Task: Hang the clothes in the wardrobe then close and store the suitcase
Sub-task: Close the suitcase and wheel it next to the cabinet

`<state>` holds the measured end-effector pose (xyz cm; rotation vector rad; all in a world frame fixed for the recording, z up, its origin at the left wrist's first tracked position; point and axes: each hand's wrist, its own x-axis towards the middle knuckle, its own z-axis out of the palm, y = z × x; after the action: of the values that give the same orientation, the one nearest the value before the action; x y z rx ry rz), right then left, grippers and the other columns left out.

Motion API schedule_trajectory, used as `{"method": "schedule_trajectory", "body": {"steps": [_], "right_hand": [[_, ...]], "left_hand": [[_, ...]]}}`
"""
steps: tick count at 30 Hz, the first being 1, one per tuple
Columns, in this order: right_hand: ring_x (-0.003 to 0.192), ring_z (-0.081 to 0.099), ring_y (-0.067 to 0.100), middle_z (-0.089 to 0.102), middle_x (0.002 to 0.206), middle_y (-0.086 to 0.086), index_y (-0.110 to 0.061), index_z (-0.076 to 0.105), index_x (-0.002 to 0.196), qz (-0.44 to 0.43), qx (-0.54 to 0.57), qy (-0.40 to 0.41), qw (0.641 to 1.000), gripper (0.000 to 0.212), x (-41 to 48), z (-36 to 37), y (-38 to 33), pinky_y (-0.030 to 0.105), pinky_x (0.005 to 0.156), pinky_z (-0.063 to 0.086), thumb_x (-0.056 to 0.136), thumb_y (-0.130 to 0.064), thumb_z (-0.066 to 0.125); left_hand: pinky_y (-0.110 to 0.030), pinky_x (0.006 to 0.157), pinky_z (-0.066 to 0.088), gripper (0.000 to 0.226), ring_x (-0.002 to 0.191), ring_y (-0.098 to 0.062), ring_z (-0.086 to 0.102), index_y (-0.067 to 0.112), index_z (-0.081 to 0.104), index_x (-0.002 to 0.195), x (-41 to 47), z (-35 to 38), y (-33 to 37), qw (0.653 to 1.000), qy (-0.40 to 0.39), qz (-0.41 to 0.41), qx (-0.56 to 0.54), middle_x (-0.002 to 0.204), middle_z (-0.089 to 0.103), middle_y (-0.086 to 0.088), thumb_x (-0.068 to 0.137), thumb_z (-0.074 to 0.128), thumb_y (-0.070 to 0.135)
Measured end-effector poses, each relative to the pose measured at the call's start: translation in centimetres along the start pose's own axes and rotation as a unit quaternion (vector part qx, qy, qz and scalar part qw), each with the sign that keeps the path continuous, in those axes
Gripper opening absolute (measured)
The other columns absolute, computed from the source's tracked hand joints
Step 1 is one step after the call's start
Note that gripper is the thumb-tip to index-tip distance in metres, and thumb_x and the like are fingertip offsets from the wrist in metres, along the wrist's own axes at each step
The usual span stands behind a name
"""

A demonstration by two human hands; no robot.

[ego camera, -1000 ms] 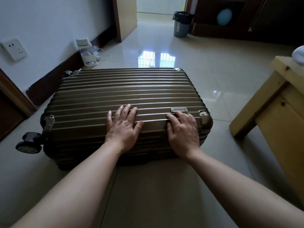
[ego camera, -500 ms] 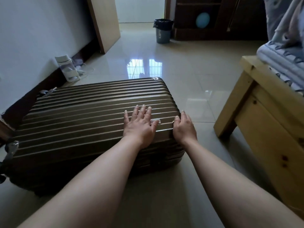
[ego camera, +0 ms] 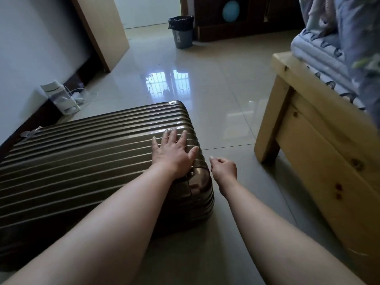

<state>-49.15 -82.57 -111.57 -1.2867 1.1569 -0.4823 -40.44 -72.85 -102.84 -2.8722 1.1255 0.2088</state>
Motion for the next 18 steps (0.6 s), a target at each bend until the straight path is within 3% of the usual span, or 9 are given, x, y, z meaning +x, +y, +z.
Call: {"method": "schedule_trajectory", "body": {"steps": [2, 4, 7, 11, 14, 16, 18], "right_hand": [[0.086, 0.059, 0.019, 0.065, 0.088, -0.001, -0.013, 0.069, 0.094, 0.036, 0.010, -0.045, 0.998, 0.017, 0.8, 0.6, 1.3, 0.031, 0.085, 0.049, 0.093, -0.025, 0.058], [0.097, 0.065, 0.023, 0.071, 0.102, 0.002, -0.013, 0.069, 0.096, 0.074, 0.028, -0.089, 0.993, 0.023, 2.3, 1.5, 2.9, 0.038, 0.093, 0.050, 0.090, -0.031, 0.057], [0.097, 0.068, 0.031, 0.071, 0.107, 0.013, -0.011, 0.068, 0.100, 0.122, 0.035, -0.135, 0.983, 0.029, 5.1, 2.8, 5.0, 0.045, 0.082, 0.055, 0.086, -0.033, 0.054], [0.082, 0.067, 0.029, 0.068, 0.111, 0.021, -0.009, 0.063, 0.114, 0.146, 0.051, -0.166, 0.974, 0.029, 5.5, 3.2, 4.8, 0.032, 0.058, 0.053, 0.091, -0.023, 0.052], [0.092, 0.066, 0.029, 0.063, 0.122, 0.020, -0.011, 0.048, 0.132, 0.153, 0.098, -0.196, 0.964, 0.038, 6.2, 3.1, 5.2, 0.031, 0.060, 0.054, 0.097, -0.025, 0.048], [0.088, 0.066, 0.027, 0.066, 0.112, 0.014, -0.019, 0.049, 0.128, 0.157, 0.132, -0.223, 0.953, 0.028, 6.3, 2.9, 5.1, 0.034, 0.066, 0.055, 0.101, -0.024, 0.042], [0.086, 0.066, 0.026, 0.066, 0.112, 0.015, -0.017, 0.052, 0.126, 0.148, 0.164, -0.235, 0.947, 0.027, 6.7, 3.0, 5.5, 0.034, 0.068, 0.056, 0.103, -0.020, 0.039]], "left_hand": [[-0.051, 0.119, -0.006, 0.070, 0.149, -0.020, -0.011, 0.032, 0.000, 0.153, 0.4, 0.2, 0.8, 1.000, -0.001, 0.002, 0.007, 0.162, -0.007, -0.001, 0.094, 0.018, 0.064], [-0.053, 0.119, -0.005, 0.071, 0.149, -0.021, -0.010, 0.032, 0.000, 0.153, 1.1, 0.3, 1.5, 1.000, -0.001, 0.002, 0.011, 0.162, -0.006, -0.001, 0.093, 0.020, 0.065], [-0.054, 0.118, -0.004, 0.073, 0.149, -0.021, -0.009, 0.034, 0.000, 0.153, 1.9, 0.5, 2.1, 1.000, -0.004, 0.003, 0.014, 0.162, -0.006, 0.000, 0.092, 0.023, 0.066], [-0.053, 0.118, -0.006, 0.073, 0.149, -0.020, -0.012, 0.037, 0.002, 0.152, 2.5, 1.1, 2.1, 1.000, -0.005, 0.003, 0.007, 0.162, -0.009, 0.001, 0.091, 0.028, 0.066], [-0.052, 0.118, -0.008, 0.071, 0.149, -0.019, -0.014, 0.039, 0.003, 0.152, 2.6, 1.5, 2.0, 1.000, 0.003, 0.004, 0.006, 0.162, -0.010, 0.001, 0.091, 0.027, 0.066], [-0.052, 0.118, -0.009, 0.070, 0.148, -0.019, -0.014, 0.040, 0.002, 0.152, 2.6, 1.6, 2.0, 1.000, 0.007, 0.006, 0.010, 0.162, -0.011, 0.001, 0.091, 0.026, 0.066], [-0.052, 0.118, -0.009, 0.070, 0.148, -0.018, -0.015, 0.040, 0.002, 0.152, 2.6, 1.6, 2.0, 1.000, 0.008, 0.007, 0.011, 0.162, -0.011, 0.001, 0.092, 0.025, 0.065]]}}
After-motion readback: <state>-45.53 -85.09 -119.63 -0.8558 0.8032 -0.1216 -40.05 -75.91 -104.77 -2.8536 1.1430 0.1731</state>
